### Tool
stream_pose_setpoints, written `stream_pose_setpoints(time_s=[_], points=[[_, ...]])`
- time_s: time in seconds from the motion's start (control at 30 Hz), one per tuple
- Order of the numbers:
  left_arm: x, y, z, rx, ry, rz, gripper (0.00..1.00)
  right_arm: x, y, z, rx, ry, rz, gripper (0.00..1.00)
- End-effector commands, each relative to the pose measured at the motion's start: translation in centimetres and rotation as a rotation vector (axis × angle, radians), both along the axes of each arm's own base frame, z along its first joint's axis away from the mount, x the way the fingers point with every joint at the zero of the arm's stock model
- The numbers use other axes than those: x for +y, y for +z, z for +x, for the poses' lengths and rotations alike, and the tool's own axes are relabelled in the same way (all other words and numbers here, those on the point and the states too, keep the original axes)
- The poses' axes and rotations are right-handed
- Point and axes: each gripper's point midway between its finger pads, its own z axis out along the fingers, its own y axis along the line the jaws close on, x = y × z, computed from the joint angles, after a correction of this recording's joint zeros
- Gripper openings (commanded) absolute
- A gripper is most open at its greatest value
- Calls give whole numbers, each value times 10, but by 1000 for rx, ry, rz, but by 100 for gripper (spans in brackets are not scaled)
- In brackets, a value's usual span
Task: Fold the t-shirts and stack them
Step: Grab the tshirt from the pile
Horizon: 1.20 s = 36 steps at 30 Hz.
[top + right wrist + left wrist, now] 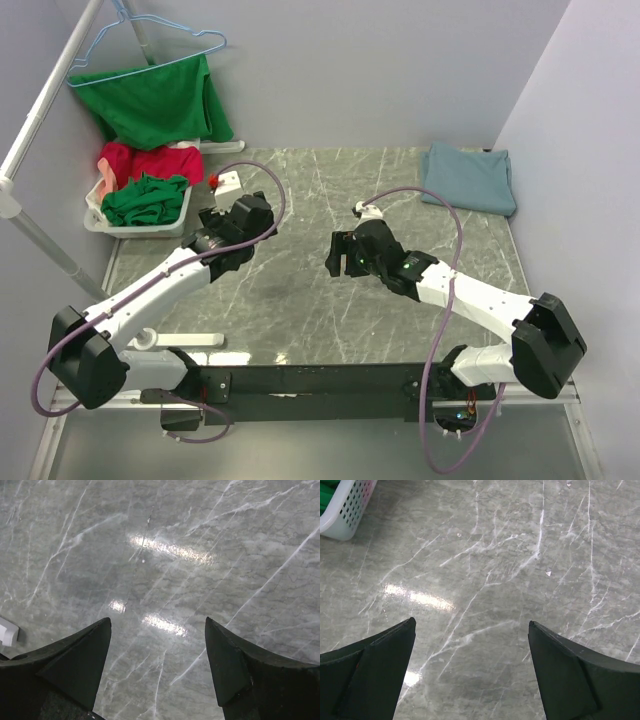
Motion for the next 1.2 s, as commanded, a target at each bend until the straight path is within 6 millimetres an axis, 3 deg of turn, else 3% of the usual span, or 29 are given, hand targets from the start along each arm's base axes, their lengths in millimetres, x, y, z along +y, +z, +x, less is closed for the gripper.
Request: stream_pose_setpoints(time_s=[0.0, 0.3, 0.37, 0.5, 0.67, 0.8, 0.9, 0.93, 1.0, 1.03, 1.17], points=[[-4, 22, 6, -64, -6, -23, 99, 6, 12, 7, -30, -12, 21, 82], [29, 23, 27, -54, 273, 70, 99, 6, 11, 9, -32, -17, 10, 82], [31, 25, 38, -54, 312, 36, 99, 5, 10, 10, -30, -19, -1, 82], [60, 29, 70, -67, 381, -50, 99, 4, 9, 11, -32, -17, -13, 82], [81, 28, 106, -59, 339, -99, 99, 8, 5, 11, -17, -3, -15, 82], [113, 23, 129, -46, 391, -157, 98, 13, 1, 13, -8, 8, -15, 82], [141, 6, 139, -2, 457, -197, 96, 18, -3, 16, 4, 21, -25, 82], [144, -9, 143, 39, 455, -214, 94, 19, -7, 18, 10, 22, -36, 82], [166, -15, 148, 54, 503, -242, 90, 21, -7, 20, 13, 24, -45, 82], [170, -29, 150, 92, 513, -248, 88, 22, -11, 22, 20, 27, -59, 82], [200, -44, 155, 109, 580, -232, 85, 23, -18, 27, 28, 26, -87, 82]])
